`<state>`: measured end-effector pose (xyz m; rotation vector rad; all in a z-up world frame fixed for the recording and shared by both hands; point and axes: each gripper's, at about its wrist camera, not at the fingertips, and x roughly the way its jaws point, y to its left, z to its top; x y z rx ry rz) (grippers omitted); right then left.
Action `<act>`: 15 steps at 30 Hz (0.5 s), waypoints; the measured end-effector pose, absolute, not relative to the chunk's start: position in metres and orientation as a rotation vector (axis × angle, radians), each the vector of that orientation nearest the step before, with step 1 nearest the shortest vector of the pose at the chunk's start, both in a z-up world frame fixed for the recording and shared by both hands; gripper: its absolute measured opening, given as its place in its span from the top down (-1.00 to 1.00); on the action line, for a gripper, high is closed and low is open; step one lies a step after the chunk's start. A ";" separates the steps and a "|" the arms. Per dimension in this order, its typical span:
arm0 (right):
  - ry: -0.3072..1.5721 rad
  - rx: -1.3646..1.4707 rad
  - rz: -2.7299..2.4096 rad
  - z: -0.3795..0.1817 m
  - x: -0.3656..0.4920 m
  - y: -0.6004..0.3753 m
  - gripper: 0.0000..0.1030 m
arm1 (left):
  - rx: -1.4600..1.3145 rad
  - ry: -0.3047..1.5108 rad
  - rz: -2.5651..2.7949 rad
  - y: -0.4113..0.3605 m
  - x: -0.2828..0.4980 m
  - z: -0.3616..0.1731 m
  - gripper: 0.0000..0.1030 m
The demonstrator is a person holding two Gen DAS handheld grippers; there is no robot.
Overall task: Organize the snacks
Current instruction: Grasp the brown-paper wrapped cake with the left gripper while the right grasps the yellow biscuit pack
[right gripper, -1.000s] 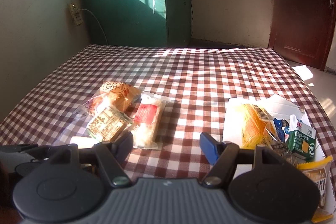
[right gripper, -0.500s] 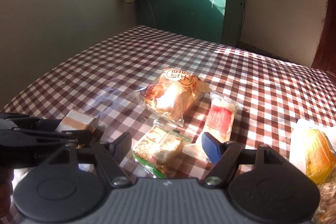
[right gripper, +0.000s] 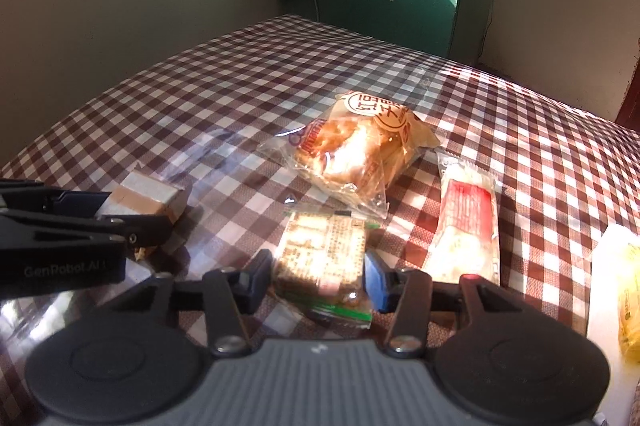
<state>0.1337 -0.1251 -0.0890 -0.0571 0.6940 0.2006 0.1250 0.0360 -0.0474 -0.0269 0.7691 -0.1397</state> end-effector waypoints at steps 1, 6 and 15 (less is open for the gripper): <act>0.693 -0.049 0.201 -0.088 0.131 -0.126 0.11 | -0.023 0.767 -0.141 0.034 0.124 -0.047 -0.18; 0.664 -0.011 0.176 -0.076 0.116 -0.131 0.13 | -0.020 0.749 -0.146 0.028 0.117 -0.039 -0.17; 0.597 0.008 0.129 -0.045 0.084 -0.136 0.13 | -0.012 0.700 -0.162 0.018 0.103 -0.013 -0.18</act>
